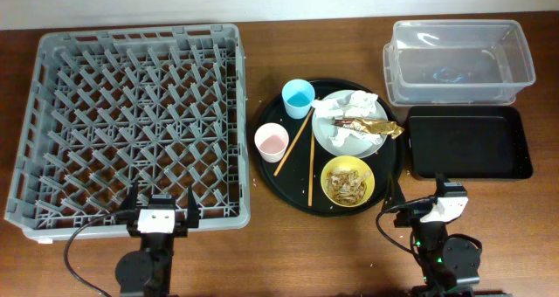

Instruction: Sort waste into correct bins and load items into the dishwasher rack

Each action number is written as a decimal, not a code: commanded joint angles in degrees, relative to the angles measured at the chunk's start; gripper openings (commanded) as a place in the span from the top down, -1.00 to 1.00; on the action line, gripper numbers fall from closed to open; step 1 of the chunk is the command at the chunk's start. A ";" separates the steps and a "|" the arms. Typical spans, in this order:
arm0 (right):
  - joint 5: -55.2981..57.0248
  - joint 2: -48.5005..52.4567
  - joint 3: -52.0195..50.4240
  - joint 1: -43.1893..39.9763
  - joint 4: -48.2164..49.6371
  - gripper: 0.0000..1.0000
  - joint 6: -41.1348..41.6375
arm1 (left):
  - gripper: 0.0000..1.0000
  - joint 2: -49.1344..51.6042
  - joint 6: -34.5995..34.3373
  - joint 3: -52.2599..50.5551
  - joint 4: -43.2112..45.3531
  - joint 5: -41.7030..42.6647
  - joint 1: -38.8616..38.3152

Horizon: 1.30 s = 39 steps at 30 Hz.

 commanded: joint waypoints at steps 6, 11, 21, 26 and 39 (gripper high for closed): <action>-0.13 -0.44 -0.42 0.33 -0.35 -0.97 -0.42 | -0.99 -0.61 0.92 -0.15 -0.33 0.61 0.39; -0.13 -0.44 -0.42 0.33 -0.35 -0.97 -0.42 | -0.99 -0.61 0.92 -0.15 -0.31 0.61 0.39; 1.36 -0.44 -0.42 0.33 -0.17 -0.97 -0.72 | -0.99 -0.61 0.92 -0.15 -0.33 0.61 0.39; 1.62 -0.44 -0.42 0.33 -0.15 -0.97 -0.63 | -0.99 -0.61 0.92 -0.15 -0.33 0.61 0.39; 1.60 -0.44 -0.42 0.33 -0.15 -0.97 -0.63 | -0.99 -0.61 0.92 -0.15 -0.33 0.63 0.39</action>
